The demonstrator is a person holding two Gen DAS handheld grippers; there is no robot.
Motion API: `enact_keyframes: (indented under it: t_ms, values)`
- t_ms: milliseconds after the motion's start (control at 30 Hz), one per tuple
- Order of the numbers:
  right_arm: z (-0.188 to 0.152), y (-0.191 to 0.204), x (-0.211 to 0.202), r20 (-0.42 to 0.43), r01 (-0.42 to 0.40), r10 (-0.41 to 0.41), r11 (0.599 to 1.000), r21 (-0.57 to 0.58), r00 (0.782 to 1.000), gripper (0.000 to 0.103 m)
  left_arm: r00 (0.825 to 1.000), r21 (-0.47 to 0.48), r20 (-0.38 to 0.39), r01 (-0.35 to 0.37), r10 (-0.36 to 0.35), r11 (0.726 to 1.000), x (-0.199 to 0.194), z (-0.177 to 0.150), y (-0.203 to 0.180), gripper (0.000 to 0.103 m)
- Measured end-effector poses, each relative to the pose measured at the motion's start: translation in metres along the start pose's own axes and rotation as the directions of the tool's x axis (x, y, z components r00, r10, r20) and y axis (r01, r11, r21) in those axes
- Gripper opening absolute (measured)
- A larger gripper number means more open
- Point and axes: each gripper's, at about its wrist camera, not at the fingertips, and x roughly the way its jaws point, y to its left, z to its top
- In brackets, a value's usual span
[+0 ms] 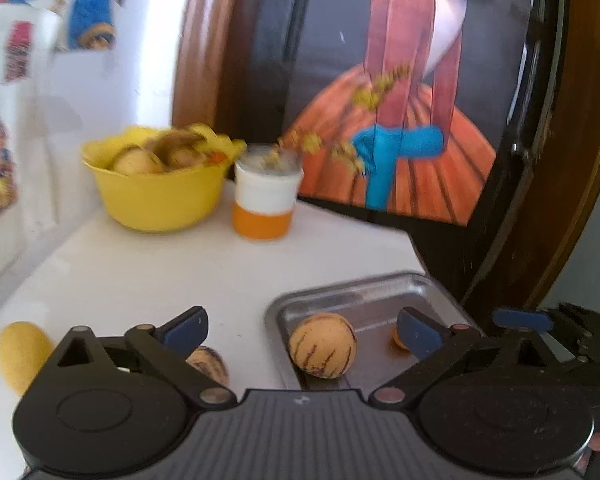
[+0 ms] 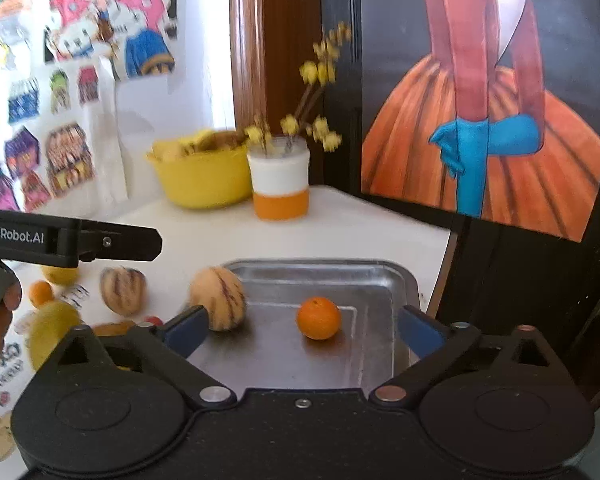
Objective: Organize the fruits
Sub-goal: 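Lower the pepino onto the metal tray and open the left gripper while the right releases the orange there, then withdraw both grippers from the tray toward the remaining fruit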
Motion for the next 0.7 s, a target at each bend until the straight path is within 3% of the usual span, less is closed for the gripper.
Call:
enact_keyframes:
  t_ms: [333,700]
  values:
    - [-0.012,0.042,-0.074,0.1,-0.011,0.01,1.0,0.01,0.995,0.102,0.992,-0.015,0.122,-0.025,0.027,1.0,-0.081,-0.019,0.018,0.102]
    - [-0.045,0.096,-0.12,0.062,-0.043,0.046,0.998,-0.041,0.997,0.102,0.991,-0.029,0.112,-0.071,0.074,0.997,-0.141,-0.063,0.048,0.103]
